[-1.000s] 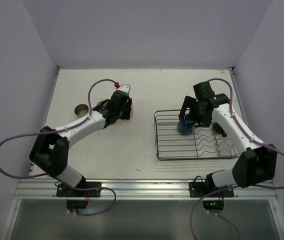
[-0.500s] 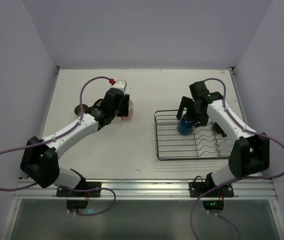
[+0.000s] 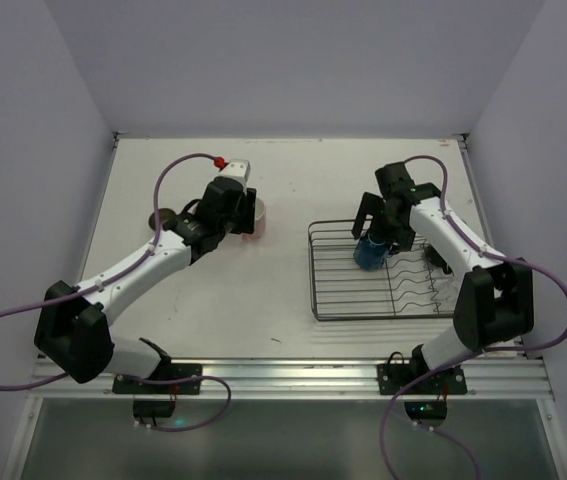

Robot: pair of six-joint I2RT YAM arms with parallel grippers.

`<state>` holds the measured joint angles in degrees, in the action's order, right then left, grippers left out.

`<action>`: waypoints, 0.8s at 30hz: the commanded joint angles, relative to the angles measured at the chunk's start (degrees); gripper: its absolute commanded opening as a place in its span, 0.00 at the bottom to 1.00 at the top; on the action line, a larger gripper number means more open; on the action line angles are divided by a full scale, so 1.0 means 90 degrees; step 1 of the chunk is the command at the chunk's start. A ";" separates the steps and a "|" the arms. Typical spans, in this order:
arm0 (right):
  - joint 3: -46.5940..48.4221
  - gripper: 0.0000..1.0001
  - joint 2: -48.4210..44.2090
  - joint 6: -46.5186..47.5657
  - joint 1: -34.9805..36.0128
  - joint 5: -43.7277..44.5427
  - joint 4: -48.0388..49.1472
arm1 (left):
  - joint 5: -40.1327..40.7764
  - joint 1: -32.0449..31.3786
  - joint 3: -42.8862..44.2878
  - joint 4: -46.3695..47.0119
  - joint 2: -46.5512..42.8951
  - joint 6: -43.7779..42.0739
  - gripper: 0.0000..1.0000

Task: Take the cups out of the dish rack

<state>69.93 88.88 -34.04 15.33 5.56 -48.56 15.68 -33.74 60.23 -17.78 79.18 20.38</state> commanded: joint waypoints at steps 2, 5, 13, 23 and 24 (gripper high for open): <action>0.0013 0.99 -0.0159 -0.0085 0.0025 0.0310 0.0151 | -0.0033 0.0057 -0.0022 -0.0007 -0.0194 -0.0048 0.56; 0.0081 0.99 -0.0120 -0.0075 0.0035 0.0329 0.0044 | -0.0063 0.0067 -0.0041 0.0013 -0.0194 -0.0028 0.56; 0.0072 0.97 0.0007 0.0003 0.0083 0.0446 -0.0005 | -0.0014 0.0067 -0.0100 -0.0007 -0.0262 -0.0048 0.56; 0.0101 0.63 0.0114 0.0120 0.0230 0.0368 0.0004 | -0.0043 0.0067 -0.0090 -0.0046 -0.0301 -0.0028 0.56; 0.0111 0.56 0.0144 0.0130 0.0240 0.0349 0.0004 | -0.0043 0.0067 -0.0100 -0.0065 -0.0311 -0.0028 0.56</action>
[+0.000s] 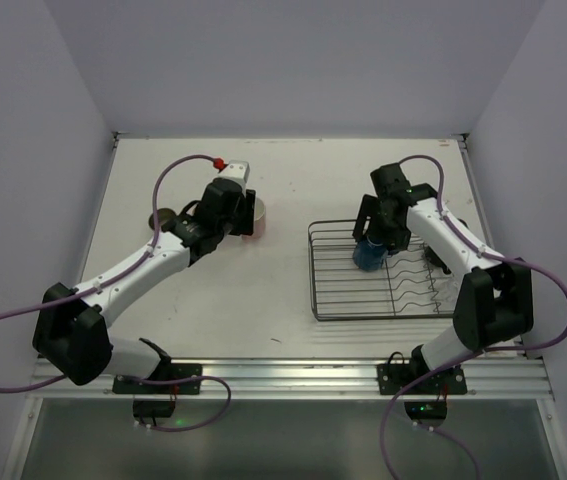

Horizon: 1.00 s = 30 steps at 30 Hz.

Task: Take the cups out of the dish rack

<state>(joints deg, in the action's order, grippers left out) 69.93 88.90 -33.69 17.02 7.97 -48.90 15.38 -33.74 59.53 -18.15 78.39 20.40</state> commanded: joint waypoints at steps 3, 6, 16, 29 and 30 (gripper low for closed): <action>0.0159 0.25 0.0151 0.0101 0.0140 0.0072 0.0043 | 0.0010 0.0067 -0.0022 -0.0034 -0.0253 -0.0031 0.56; 0.0247 0.20 0.0161 0.0072 0.0277 0.0091 -0.0015 | 0.0020 0.0067 -0.0003 -0.0044 -0.0253 -0.0031 0.56; 0.0579 0.22 0.0229 -0.0202 0.0912 0.0248 -0.0454 | -0.0029 0.0067 0.0026 -0.0063 -0.0185 -0.0011 0.56; 0.0277 0.23 0.0122 0.1544 0.1088 -0.0026 -0.0767 | -0.0107 0.0067 0.0036 -0.0044 -0.0175 -0.0011 0.56; 0.0248 0.23 0.0141 0.1672 0.1088 -0.0055 -0.0777 | -0.0136 0.0067 0.0046 -0.0044 -0.0175 -0.0021 0.55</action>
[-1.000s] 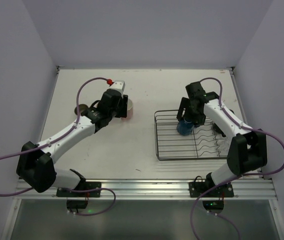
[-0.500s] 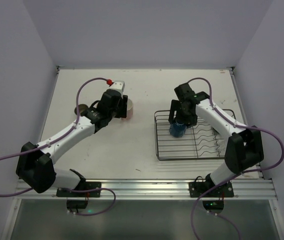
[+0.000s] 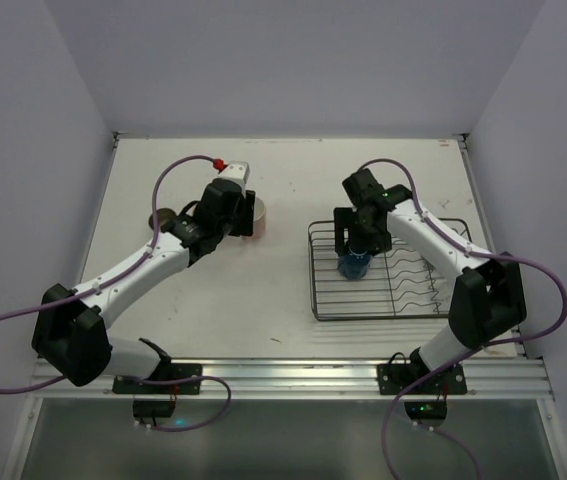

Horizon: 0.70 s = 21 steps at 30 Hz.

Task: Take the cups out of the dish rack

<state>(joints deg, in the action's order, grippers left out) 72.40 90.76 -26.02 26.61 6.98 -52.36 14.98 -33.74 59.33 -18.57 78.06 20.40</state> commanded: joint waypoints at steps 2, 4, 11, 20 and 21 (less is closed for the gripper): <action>-0.0076 0.24 -0.0133 0.1073 0.0022 0.0045 -0.0335 | -0.0122 0.0057 0.0078 0.0003 -0.0138 -0.0021 0.55; -0.0203 0.25 -0.0259 0.1240 0.0032 -0.0228 -0.0170 | -0.0131 0.0067 0.0087 -0.0007 -0.0138 -0.0031 0.55; -0.0456 0.32 -0.0387 0.1612 0.0402 -0.0444 0.0134 | -0.0190 0.0067 0.0058 0.0003 -0.0139 -0.0070 0.55; -0.0672 0.31 -0.0660 0.1748 0.0647 -0.0140 0.0300 | -0.0239 0.0067 -0.0010 0.0042 -0.0226 -0.0070 0.54; -0.0672 0.31 -0.0690 0.1749 0.0647 -0.0160 0.0300 | -0.0258 0.0067 -0.0020 0.0042 -0.0246 -0.0070 0.54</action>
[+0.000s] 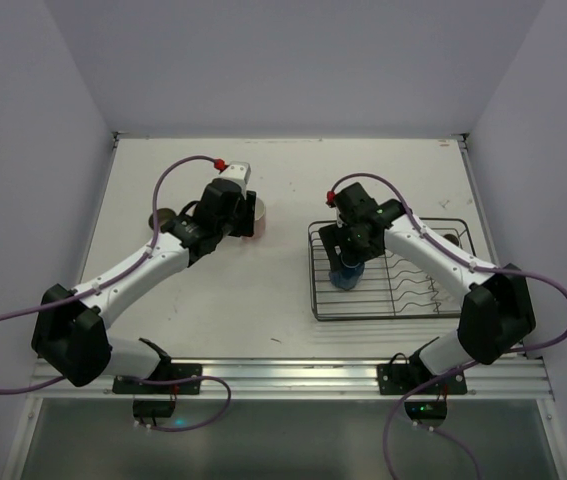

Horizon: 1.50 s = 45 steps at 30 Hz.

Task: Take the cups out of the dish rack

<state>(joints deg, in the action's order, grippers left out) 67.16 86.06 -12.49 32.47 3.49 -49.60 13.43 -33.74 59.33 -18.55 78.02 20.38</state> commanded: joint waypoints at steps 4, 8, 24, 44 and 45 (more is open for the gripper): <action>-0.0108 0.30 -0.0148 0.0206 -0.0004 0.0481 -0.0035 | -0.0067 0.0067 -0.0049 0.0020 -0.0290 -0.0058 0.54; -0.0147 0.30 -0.0109 0.0158 0.0025 0.0598 -0.0025 | -0.0057 0.0067 -0.0098 0.0010 -0.0339 -0.0048 0.54; 0.0156 0.33 0.0399 -0.2887 0.0045 0.0522 -0.0360 | -0.0174 0.0067 -0.0137 0.0000 -0.0407 0.0030 0.54; 0.0204 0.99 -0.0752 -0.1484 0.0279 0.1000 -0.0339 | -0.0281 0.0057 -0.0215 0.0039 -0.0465 0.0011 0.54; 0.0224 0.99 -0.0870 -0.1319 0.0279 0.0922 -0.0328 | -0.0281 0.0067 -0.0215 0.0039 -0.0475 -0.0009 0.54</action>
<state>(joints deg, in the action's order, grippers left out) 66.78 83.46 -29.04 34.61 10.92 -52.31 11.66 -33.74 57.25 -18.55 75.02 20.43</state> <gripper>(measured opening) 0.987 0.544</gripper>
